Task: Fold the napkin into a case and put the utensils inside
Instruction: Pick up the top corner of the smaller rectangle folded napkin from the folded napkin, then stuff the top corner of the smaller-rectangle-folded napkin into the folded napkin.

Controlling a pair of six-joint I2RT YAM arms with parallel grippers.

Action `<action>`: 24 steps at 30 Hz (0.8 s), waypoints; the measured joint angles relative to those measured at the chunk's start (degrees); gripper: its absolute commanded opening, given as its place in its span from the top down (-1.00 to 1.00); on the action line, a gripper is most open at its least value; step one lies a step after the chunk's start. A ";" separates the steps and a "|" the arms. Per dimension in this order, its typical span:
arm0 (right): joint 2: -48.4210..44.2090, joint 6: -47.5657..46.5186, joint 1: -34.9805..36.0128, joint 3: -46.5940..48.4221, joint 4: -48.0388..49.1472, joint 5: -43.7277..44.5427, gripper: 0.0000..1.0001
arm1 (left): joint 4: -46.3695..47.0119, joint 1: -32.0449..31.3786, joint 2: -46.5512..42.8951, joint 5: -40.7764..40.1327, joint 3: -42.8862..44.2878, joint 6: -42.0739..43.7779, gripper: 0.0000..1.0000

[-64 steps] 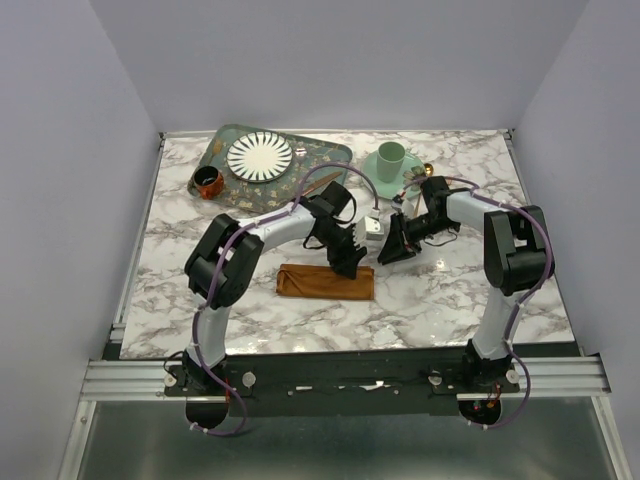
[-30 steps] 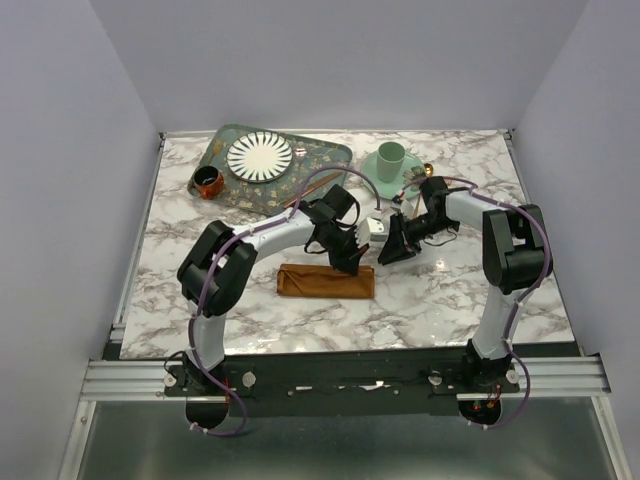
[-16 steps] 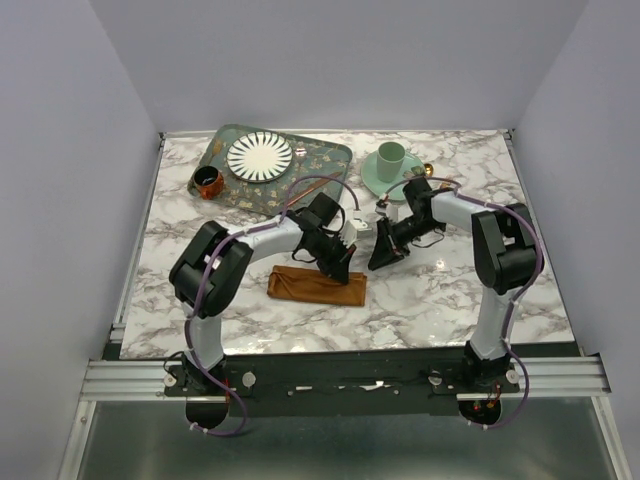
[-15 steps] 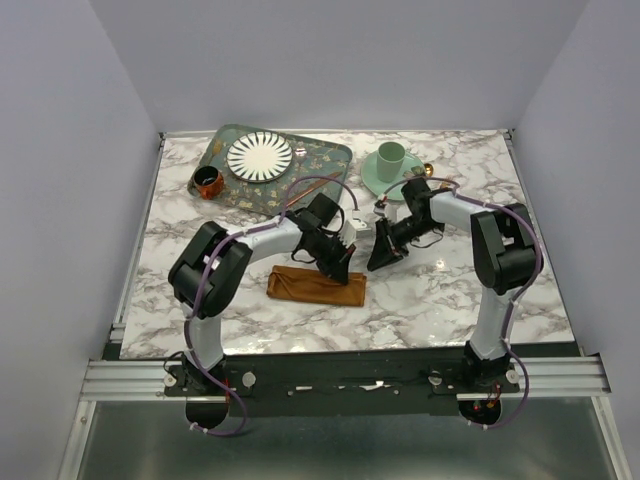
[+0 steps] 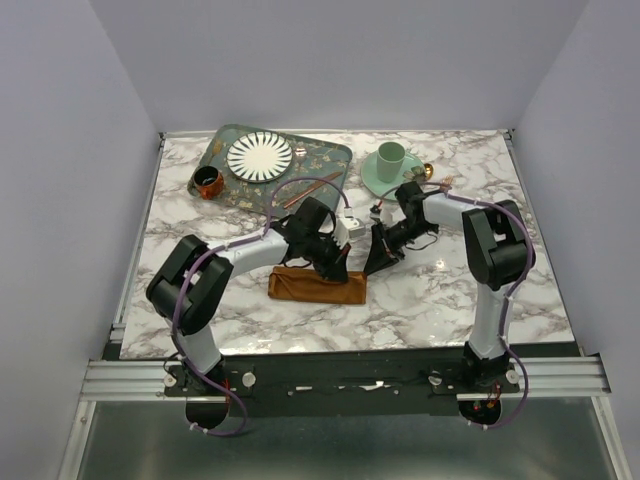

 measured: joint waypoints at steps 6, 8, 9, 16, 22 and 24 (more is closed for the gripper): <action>0.11 0.96 2.51 1.18 0.15 0.24 0.56 | 1.70 -0.04 -0.87 -1.07 -1.95 -0.26 1.00; 0.24 1.27 3.74 1.77 0.24 0.42 0.57 | 2.19 -0.07 -0.96 -1.38 -2.40 -0.79 1.00; 0.37 1.33 4.28 2.01 0.33 0.44 0.56 | 2.49 -0.07 -0.96 -1.66 -2.64 -1.20 1.00; 2.97 1.66 6.62 2.16 0.52 2.99 0.57 | 3.69 -0.09 -0.98 -2.71 -3.52 -3.30 1.00; 6.64 1.77 6.60 4.20 -1.62 3.89 0.57 | 2.40 -0.11 -1.09 -3.13 -3.67 -5.35 1.00; 6.64 1.31 6.60 5.16 -2.01 5.03 0.57 | 1.49 -0.07 -1.16 -3.15 -3.67 -6.27 1.00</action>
